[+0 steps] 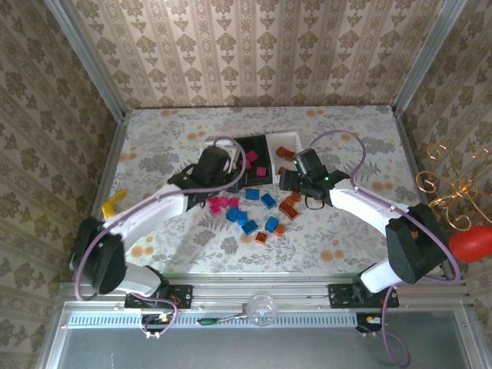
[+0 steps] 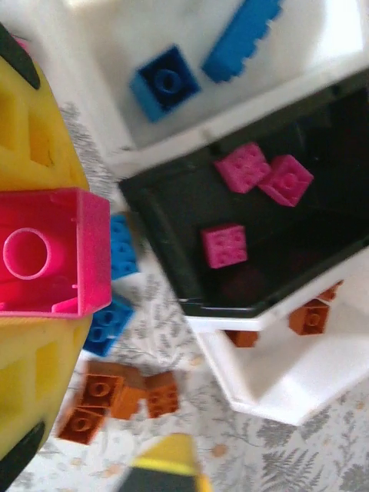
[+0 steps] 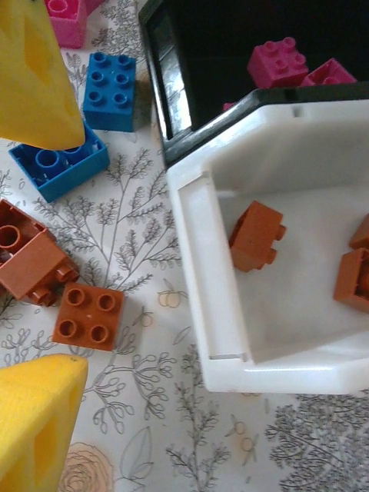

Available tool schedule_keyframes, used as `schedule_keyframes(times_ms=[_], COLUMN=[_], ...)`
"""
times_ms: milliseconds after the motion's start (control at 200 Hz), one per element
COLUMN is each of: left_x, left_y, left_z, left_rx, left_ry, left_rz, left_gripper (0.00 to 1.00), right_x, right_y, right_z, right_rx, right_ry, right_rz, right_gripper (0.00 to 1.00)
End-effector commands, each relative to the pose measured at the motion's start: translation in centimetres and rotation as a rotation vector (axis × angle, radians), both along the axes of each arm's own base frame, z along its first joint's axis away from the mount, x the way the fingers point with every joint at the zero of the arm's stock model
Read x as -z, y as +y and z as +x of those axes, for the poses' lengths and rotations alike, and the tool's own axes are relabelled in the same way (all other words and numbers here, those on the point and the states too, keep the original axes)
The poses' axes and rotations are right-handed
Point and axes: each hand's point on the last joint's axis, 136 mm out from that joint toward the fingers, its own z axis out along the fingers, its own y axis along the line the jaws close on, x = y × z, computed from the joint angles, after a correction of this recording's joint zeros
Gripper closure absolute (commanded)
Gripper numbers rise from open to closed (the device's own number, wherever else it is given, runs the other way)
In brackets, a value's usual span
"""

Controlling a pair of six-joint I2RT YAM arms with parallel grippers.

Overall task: Sort the legos into containers by color
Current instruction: Place the lego in the container.

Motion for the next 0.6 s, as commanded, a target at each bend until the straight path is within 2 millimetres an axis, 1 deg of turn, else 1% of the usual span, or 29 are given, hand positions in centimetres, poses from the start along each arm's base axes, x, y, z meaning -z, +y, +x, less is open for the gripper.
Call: schedule_keyframes(times_ms=[0,130,220,315,365,370,385,455,595], left_x=[-0.4,0.4,1.2,2.2,2.7,2.7,2.8,2.9,1.2], left_y=[-2.2,-3.1,-3.8,-3.9,-3.9,-3.9,-3.9,-3.8,-4.3], left_z=[3.0,6.9,8.8,10.5,11.3,11.3,11.5,12.3,12.8], left_rx=[0.054,0.025,0.019,0.003,-0.007,-0.008,-0.012,-0.021,-0.016], left_ry=[-0.009,0.013,0.037,0.055,0.068,0.069,0.071,0.082,0.058], left_rz=[-0.032,-0.036,-0.029,-0.002,0.002,0.001,0.0,-0.012,-0.042], left_gripper=[0.65,0.65,0.64,0.62,0.6,0.6,0.6,0.55,0.41], right_x=[-0.4,-0.2,0.1,0.6,1.1,0.6,0.2,0.2,0.7], right_y=[-0.1,0.2,0.6,0.9,1.1,1.1,1.2,1.5,2.2], right_z=[-0.7,-1.7,-2.5,-3.5,-4.0,-4.1,-4.2,-5.0,-6.9], right_rx=[0.015,-0.004,-0.026,-0.048,-0.062,-0.063,-0.068,-0.087,-0.121], right_ry=[-0.017,-0.011,-0.004,0.008,0.02,0.007,-0.003,-0.002,0.018], right_rz=[0.013,0.009,-0.001,-0.008,-0.015,-0.007,0.0,0.007,0.035], right_gripper=[0.28,0.28,0.28,0.28,0.28,0.28,0.28,0.28,0.27])
